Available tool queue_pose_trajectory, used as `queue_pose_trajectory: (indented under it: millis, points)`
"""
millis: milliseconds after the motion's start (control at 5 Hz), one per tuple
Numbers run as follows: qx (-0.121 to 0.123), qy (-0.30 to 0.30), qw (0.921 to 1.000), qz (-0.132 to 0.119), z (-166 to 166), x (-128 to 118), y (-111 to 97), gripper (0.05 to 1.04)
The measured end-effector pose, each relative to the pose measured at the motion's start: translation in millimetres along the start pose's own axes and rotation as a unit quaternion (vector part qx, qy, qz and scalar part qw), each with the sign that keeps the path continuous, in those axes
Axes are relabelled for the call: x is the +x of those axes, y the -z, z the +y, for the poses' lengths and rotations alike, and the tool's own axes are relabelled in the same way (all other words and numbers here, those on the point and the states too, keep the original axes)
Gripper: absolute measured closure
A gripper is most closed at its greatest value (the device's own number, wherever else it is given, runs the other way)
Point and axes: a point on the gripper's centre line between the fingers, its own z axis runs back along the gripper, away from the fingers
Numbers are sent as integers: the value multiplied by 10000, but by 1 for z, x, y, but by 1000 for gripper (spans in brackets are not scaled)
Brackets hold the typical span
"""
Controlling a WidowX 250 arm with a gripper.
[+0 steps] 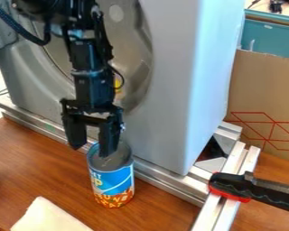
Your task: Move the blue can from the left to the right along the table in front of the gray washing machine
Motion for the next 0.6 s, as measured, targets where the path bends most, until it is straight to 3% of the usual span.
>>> queue_pose_trajectory:
  millis: [200,400,600]
  points:
    - [811,40,9963,-291,11,-5,-20,84]
    - [1917,404,9783,-678,16,-18,-40,84]
    - [1955,664,9747,-857,21,-31,-53,84]
